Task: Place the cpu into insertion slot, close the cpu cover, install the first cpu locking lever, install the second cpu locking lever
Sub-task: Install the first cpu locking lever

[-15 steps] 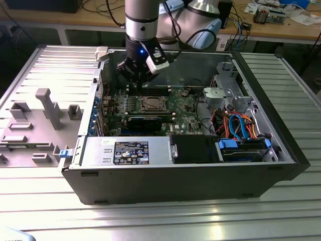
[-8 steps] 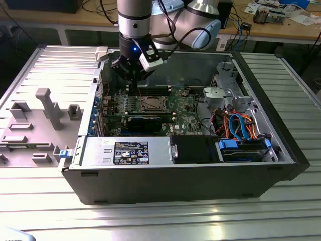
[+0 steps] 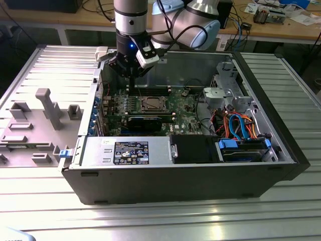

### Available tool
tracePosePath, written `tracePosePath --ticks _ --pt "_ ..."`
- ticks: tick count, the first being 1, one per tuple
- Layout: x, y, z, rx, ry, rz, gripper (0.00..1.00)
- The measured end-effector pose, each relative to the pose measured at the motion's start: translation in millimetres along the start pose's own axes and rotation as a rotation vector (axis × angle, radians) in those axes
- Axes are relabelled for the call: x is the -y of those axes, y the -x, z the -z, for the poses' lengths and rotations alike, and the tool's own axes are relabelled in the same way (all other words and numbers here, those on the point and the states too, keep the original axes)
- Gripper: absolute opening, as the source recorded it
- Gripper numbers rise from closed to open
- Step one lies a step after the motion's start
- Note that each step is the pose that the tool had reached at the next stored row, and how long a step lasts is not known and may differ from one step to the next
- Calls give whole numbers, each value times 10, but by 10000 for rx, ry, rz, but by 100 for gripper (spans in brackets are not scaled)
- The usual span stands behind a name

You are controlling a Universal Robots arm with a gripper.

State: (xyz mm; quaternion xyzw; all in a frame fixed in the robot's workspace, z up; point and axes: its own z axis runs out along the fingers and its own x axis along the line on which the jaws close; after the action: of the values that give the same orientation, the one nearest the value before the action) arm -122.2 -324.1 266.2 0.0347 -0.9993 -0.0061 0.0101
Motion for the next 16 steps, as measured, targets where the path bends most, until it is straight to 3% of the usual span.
tracePosePath --ticks 4,9,16 --pt "-48 0 5 5 70 0 11" --pt "-104 3 4 19 273 4 11" --pt "-167 8 -12 19 304 6 11"
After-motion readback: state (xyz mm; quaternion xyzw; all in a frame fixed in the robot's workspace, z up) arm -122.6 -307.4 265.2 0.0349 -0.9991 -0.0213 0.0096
